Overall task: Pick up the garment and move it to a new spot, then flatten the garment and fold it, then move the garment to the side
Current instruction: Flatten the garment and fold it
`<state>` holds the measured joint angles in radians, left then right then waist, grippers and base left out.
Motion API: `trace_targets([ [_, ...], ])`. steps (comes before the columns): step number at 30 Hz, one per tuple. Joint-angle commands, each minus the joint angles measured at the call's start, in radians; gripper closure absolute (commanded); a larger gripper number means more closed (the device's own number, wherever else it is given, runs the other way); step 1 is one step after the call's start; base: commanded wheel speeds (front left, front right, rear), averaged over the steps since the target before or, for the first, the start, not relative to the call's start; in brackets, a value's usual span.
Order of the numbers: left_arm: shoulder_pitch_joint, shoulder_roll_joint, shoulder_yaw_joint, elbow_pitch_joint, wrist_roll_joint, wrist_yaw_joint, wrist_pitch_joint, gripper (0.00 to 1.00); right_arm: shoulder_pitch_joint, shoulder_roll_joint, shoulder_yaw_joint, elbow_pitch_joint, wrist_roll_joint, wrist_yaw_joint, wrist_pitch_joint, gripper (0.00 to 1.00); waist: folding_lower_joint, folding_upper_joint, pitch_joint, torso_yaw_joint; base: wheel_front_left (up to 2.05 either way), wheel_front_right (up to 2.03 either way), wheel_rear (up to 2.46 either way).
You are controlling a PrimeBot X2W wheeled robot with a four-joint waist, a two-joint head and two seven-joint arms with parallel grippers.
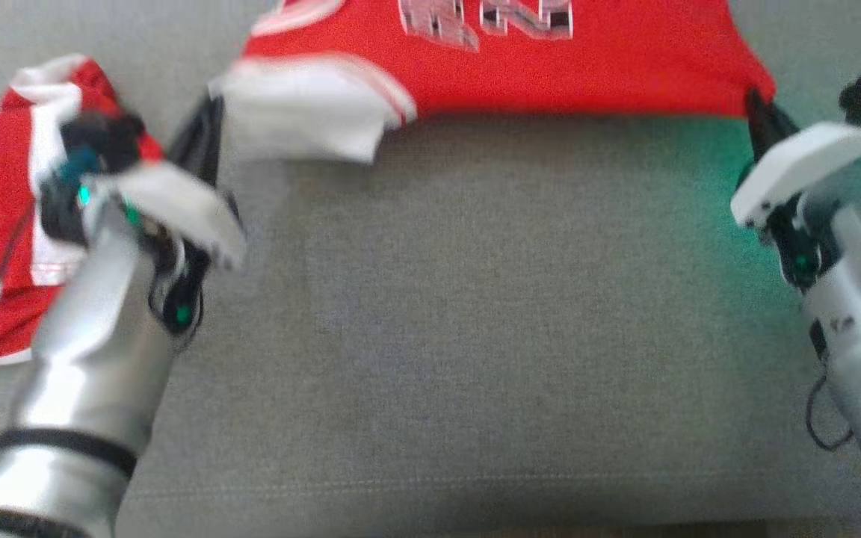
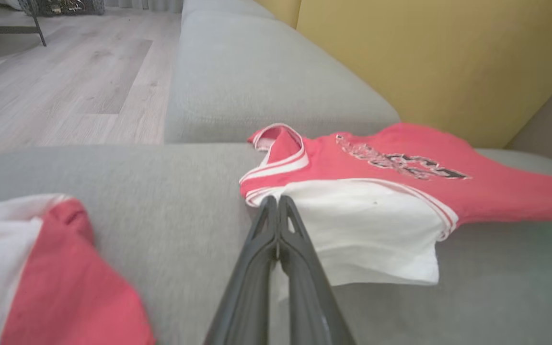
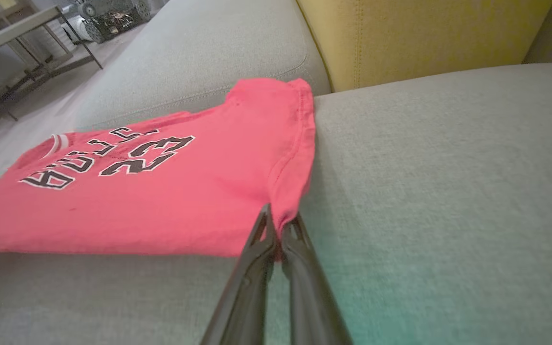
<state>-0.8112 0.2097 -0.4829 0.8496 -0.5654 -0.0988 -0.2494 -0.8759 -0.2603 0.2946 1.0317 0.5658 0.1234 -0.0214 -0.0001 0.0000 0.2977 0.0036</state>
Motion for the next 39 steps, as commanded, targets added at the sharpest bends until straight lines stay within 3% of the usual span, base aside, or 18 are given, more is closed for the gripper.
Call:
trace_targets([
  [1, 0.018, 0.063, 0.007, -0.030, 0.016, -0.010, -0.012, 1.00, 0.027, -0.028, 0.045, -0.028, 0.020, 0.007, 0.006, 1.00, 0.0001, 0.0000, -0.071, 0.015, 0.00, 0.00, 0.00],
  [13, 0.220, 0.154, -0.139, -0.126, -0.013, -0.031, 0.043, 1.00, 0.178, -0.163, 0.261, -0.091, 0.098, 0.007, 0.101, 1.00, 0.0001, 0.0000, -0.188, 0.047, 0.00, 0.00, 0.00],
  [32, 0.488, 0.411, -0.308, -0.543, -0.284, -0.032, 0.295, 1.00, 0.354, -0.403, 0.527, -0.361, 0.411, 0.007, 0.418, 1.00, 0.0001, 0.0000, -0.308, 0.040, 0.00, 0.00, 0.00],
  [39, 0.541, 0.505, -0.315, -0.675, -0.385, -0.032, 0.367, 1.00, 0.404, -0.492, 0.590, -0.462, 0.513, 0.007, 0.519, 1.00, 0.0001, 0.0000, -0.333, 0.034, 0.00, 0.00, 0.00],
])
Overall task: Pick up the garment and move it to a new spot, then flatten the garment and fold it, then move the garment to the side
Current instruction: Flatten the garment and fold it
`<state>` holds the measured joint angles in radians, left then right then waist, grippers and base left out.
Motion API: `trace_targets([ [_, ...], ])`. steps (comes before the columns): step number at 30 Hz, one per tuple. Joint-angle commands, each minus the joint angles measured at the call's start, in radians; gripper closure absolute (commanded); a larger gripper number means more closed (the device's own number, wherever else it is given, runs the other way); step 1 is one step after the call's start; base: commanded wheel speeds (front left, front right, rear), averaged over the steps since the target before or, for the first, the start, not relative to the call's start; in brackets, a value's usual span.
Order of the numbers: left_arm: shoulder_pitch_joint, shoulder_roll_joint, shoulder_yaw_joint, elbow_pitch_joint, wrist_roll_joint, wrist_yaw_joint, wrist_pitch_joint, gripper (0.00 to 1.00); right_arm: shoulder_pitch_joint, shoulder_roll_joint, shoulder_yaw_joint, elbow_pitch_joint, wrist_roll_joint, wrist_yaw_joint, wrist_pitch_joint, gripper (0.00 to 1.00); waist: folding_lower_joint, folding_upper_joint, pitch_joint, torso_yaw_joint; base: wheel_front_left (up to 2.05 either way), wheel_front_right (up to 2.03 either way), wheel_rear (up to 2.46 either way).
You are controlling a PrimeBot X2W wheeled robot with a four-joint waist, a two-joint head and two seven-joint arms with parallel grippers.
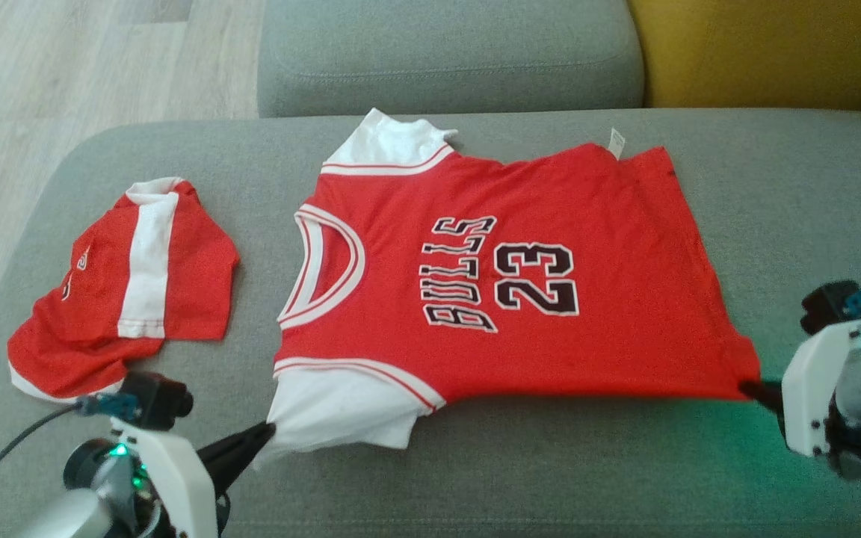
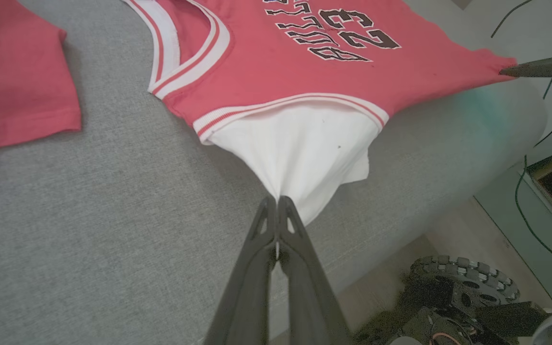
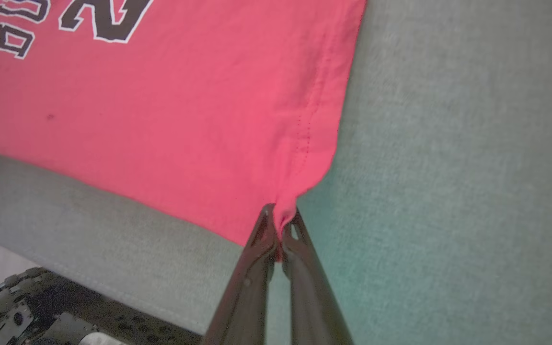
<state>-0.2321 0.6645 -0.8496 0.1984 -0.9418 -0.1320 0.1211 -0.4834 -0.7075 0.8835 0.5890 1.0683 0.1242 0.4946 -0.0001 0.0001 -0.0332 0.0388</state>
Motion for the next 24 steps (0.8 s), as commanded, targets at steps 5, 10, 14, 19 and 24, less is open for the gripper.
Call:
trace_targets([
  [5, 0.002, 0.098, 0.048, -0.106, -0.064, 0.001, 0.044, 1.00, 0.048, -0.097, 0.031, -0.088, 0.069, 0.007, 0.063, 1.00, 0.0001, -0.0001, -0.015, -0.006, 0.00, 0.00, 0.00],
  [10, 0.028, 0.142, 0.048, -0.160, -0.098, 0.003, 0.079, 1.00, 0.075, -0.128, 0.034, -0.141, 0.131, 0.007, 0.136, 1.00, 0.0001, -0.0001, -0.024, -0.008, 0.00, 0.00, 0.00],
  [14, 0.029, 0.152, 0.062, -0.190, -0.117, 0.010, 0.081, 1.00, 0.070, -0.142, 0.024, -0.167, 0.140, 0.007, 0.155, 1.00, 0.0001, -0.0001, -0.021, -0.012, 0.00, 0.00, 0.00],
  [19, -0.005, 0.152, 0.084, -0.214, -0.094, 0.024, 0.057, 1.00, 0.038, -0.136, 0.000, -0.172, 0.121, 0.007, 0.156, 1.00, 0.0001, -0.0001, 0.000, -0.019, 0.00, 0.00, 0.00],
  [24, -0.094, 0.130, 0.114, -0.203, -0.084, 0.024, 0.055, 1.00, -0.035, -0.106, -0.033, -0.157, 0.086, 0.007, 0.158, 1.00, 0.0001, -0.0001, 0.039, -0.024, 0.00, 0.00, 0.00],
])
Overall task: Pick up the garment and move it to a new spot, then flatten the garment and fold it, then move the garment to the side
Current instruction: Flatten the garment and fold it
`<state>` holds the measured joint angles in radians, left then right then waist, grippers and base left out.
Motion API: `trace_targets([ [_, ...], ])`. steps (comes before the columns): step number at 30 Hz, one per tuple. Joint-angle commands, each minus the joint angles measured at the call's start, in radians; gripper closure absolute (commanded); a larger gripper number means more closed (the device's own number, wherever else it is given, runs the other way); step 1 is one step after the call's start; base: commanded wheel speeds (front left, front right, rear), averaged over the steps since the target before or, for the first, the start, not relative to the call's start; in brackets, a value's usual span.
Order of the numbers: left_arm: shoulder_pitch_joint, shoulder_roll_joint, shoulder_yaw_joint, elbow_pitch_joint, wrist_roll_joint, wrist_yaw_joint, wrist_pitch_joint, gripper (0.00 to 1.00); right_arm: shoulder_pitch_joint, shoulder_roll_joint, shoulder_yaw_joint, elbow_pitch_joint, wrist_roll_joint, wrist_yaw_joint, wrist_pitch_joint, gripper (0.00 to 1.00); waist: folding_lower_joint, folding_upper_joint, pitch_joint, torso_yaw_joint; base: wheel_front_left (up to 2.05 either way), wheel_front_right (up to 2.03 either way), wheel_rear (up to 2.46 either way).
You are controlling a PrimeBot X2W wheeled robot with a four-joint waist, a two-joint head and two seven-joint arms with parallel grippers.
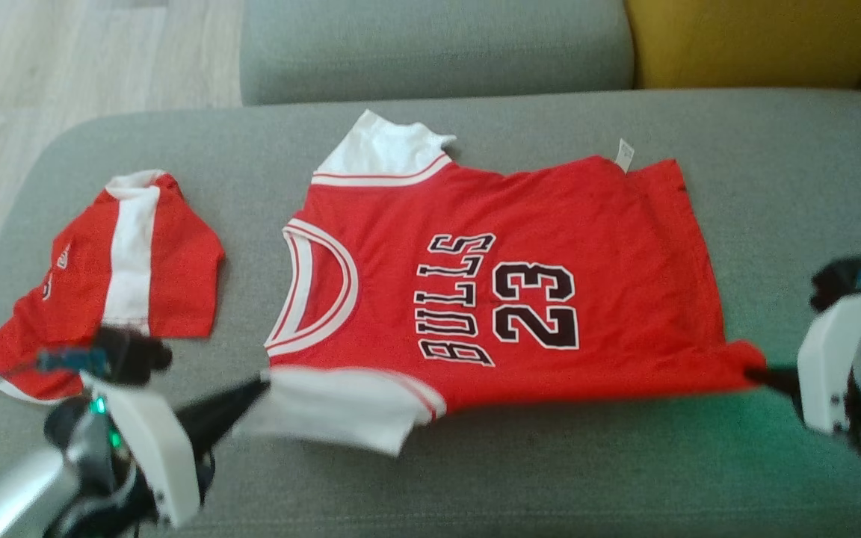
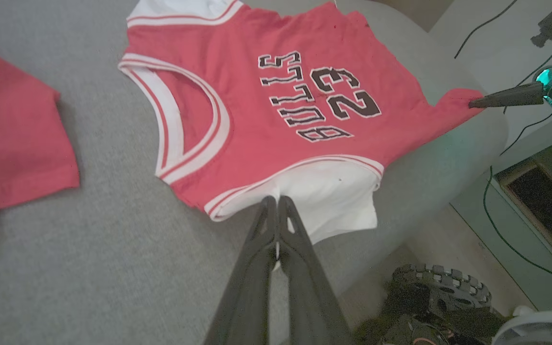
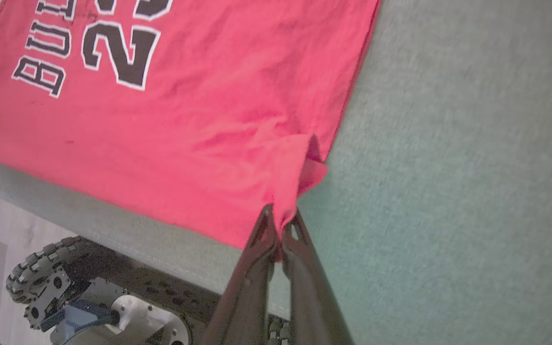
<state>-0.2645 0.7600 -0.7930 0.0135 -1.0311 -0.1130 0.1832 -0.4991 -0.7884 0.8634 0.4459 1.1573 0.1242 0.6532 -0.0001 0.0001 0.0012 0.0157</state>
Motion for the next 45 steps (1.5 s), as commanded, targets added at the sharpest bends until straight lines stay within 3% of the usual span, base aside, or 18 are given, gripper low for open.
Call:
trace_targets([
  [1, -0.082, 0.029, 0.062, -0.014, 0.006, 0.004, -0.005, 1.00, -0.036, -0.019, -0.018, -0.012, -0.010, 0.007, -0.002, 1.00, 0.0001, -0.0001, 0.015, -0.003, 0.00, 0.00, 0.00],
  [23, -0.457, -0.152, 0.041, 0.313, 0.045, -0.015, 0.027, 1.00, -0.294, 0.166, -0.012, 0.188, -0.145, 0.007, -0.108, 1.00, 0.0001, -0.0001, 0.208, -0.052, 0.00, 0.00, 0.00],
  [24, -0.465, -0.160, 0.043, 0.332, 0.044, -0.015, 0.025, 1.00, -0.302, 0.171, -0.013, 0.197, -0.147, 0.007, -0.123, 0.81, 0.0001, -0.0001, 0.212, -0.054, 0.00, 0.00, 0.00],
  [25, -0.472, -0.168, 0.047, 0.351, 0.040, -0.013, 0.020, 1.00, -0.311, 0.176, -0.016, 0.206, -0.152, 0.007, -0.147, 0.24, 0.0001, -0.0001, 0.216, -0.055, 0.00, 0.00, 0.00],
  [26, -0.478, -0.179, 0.055, 0.373, 0.035, -0.003, 0.012, 1.00, -0.319, 0.182, -0.025, 0.225, -0.154, 0.007, -0.173, 0.00, 0.0001, -0.0001, 0.220, -0.056, 0.00, 0.00, 0.00],
  [27, -0.487, -0.190, 0.067, 0.395, 0.037, 0.015, -0.007, 0.27, -0.326, 0.191, -0.033, 0.244, -0.155, 0.007, -0.198, 0.00, 0.0001, -0.0001, 0.223, -0.057, 0.00, 0.00, 0.00],
  [28, -0.495, -0.202, 0.080, 0.419, 0.040, 0.038, -0.029, 0.00, -0.333, 0.200, -0.039, 0.262, -0.160, 0.007, -0.224, 0.00, 0.0001, -0.0001, 0.227, -0.058, 0.00, 0.00, 0.00],
  [32, -0.523, -0.247, 0.109, 0.498, 0.058, 0.077, -0.124, 0.00, -0.346, 0.234, -0.048, 0.316, -0.167, 0.007, -0.305, 0.00, 0.0001, -0.0001, 0.235, -0.059, 0.00, 0.00, 0.00],
  [38, -0.530, -0.294, 0.137, 0.569, 0.069, 0.090, -0.250, 0.00, -0.334, 0.243, -0.034, 0.333, -0.154, 0.007, -0.368, 0.00, 0.0001, -0.0001, 0.222, -0.058, 0.00, 0.00, 0.00],
  [45, -0.457, -0.374, 0.184, 0.597, 0.060, 0.117, -0.415, 0.00, -0.283, 0.237, -0.062, 0.293, -0.153, 0.007, -0.636, 0.00, 0.0001, -0.0001, 0.159, -0.044, 0.00, 0.00, 0.00],
])
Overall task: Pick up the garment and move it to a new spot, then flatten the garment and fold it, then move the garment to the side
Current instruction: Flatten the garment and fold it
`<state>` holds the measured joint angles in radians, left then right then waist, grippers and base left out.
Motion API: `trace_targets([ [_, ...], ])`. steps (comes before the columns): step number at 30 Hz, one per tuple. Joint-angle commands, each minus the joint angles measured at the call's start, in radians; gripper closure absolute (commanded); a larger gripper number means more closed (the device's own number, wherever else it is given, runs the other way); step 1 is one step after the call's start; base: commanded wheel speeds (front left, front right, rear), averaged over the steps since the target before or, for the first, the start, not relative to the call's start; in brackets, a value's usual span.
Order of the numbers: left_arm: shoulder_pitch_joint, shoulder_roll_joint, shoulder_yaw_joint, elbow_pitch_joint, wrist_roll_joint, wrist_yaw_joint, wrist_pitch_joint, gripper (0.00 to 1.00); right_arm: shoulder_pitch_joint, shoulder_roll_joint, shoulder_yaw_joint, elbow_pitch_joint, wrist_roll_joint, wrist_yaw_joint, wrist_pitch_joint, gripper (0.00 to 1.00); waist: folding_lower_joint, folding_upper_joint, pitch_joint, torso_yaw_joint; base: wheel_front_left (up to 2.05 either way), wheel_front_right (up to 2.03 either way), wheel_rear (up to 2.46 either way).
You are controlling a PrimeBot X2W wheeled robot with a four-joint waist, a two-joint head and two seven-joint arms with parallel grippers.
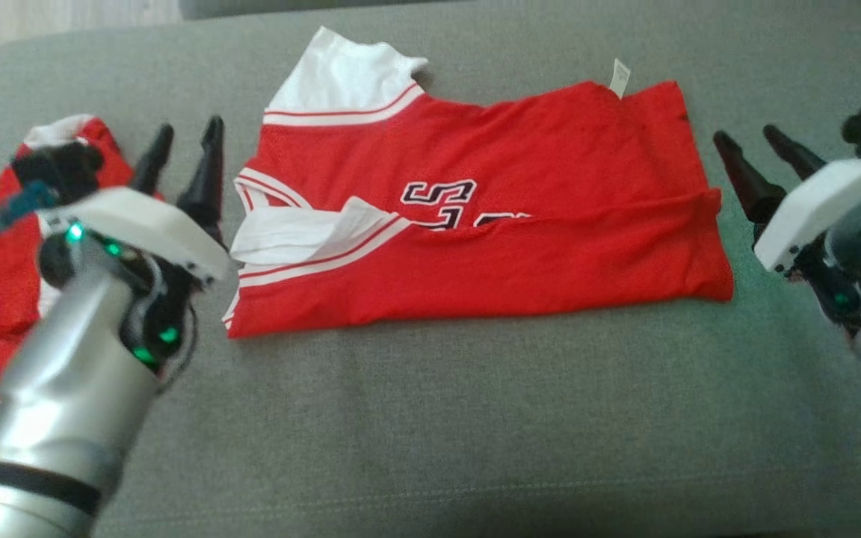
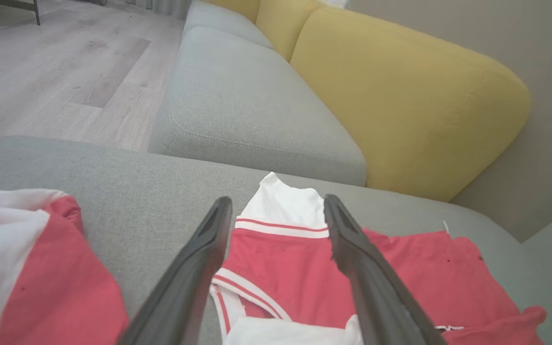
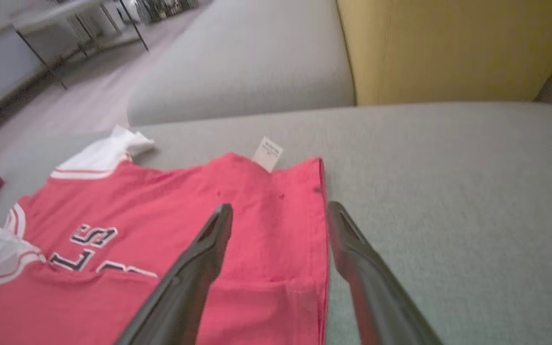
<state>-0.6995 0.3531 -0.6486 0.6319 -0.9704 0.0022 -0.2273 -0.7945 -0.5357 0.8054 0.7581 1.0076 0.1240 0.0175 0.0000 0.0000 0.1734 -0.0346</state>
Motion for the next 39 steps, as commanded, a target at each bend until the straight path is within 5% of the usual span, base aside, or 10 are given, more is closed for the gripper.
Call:
trace_targets([
  [1, -0.004, 0.020, 0.049, -0.028, -0.002, 0.006, -0.015, 0.00, 0.025, -0.020, -0.015, -0.028, -0.009, 0.007, -0.060, 0.00, 0.0000, 0.0000, -0.024, 0.011, 0.00, 0.00, 0.00],
  [5, 0.076, -0.028, 0.099, -0.068, 0.023, 0.028, -0.033, 0.00, 0.101, -0.024, -0.063, -0.043, -0.058, 0.007, -0.243, 0.00, 0.0000, 0.0000, -0.069, 0.032, 0.00, 0.00, 0.00],
  [11, 0.274, -0.119, 0.269, -0.229, 0.174, 0.050, -0.034, 0.00, 0.236, 0.014, -0.277, -0.127, -0.232, 0.007, -0.278, 0.00, 0.0000, 0.0000, -0.114, 0.036, 0.00, 0.00, 0.00],
  [20, 0.522, -0.258, 0.454, -0.349, 0.409, 0.009, -0.034, 0.00, 0.560, 0.235, -0.664, -0.375, -0.618, 0.007, -0.279, 0.00, 0.0000, 0.0000, -0.155, 0.025, 0.00, 0.00, 0.00],
  [30, 0.615, -0.302, 0.537, -0.325, 0.545, -0.026, -0.034, 0.00, 0.725, 0.388, -0.776, -0.508, -0.786, 0.007, -0.279, 0.00, 0.0000, 0.0000, -0.173, -0.008, 0.00, 0.00, 0.00],
  [39, 0.539, -0.303, 0.507, -0.123, 0.597, 0.037, -0.034, 0.00, 0.726, 0.413, -0.758, -0.548, -0.805, 0.007, -0.263, 0.00, 0.0000, 0.0000, -0.150, -0.057, 0.00, 0.00, 0.00],
])
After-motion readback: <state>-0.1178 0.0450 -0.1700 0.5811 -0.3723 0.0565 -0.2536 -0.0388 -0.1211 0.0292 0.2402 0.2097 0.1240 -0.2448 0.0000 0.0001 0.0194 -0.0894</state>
